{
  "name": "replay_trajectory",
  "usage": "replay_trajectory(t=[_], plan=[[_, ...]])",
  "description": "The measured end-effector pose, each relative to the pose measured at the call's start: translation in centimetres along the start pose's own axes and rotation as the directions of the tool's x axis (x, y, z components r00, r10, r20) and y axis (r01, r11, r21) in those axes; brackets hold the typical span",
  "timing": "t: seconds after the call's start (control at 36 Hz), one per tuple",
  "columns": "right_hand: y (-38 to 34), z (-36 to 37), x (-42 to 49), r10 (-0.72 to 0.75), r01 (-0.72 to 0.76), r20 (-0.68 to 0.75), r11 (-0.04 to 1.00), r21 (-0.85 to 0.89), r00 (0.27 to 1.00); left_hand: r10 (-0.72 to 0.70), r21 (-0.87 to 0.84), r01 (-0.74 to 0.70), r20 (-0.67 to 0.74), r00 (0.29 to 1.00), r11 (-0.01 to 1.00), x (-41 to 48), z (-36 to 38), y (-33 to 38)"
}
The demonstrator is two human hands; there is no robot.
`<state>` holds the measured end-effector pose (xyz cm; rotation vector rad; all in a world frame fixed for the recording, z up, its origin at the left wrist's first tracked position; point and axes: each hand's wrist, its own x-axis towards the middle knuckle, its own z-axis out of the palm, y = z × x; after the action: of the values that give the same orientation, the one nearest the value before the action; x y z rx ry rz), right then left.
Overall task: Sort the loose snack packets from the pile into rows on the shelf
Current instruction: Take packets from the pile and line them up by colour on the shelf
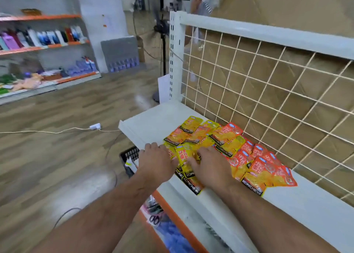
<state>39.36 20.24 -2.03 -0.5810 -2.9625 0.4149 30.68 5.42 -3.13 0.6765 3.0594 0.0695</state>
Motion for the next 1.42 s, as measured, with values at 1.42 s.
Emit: replay_trajectory(t=[1.42], plan=[[9.8, -4.6, -14.9, 0.686, -0.266, -0.041, 0.336, 0.903, 0.726, 0.277, -0.991, -0.023, 0.015, 0.961, 0.135, -4.8, -2.7, 15.5]])
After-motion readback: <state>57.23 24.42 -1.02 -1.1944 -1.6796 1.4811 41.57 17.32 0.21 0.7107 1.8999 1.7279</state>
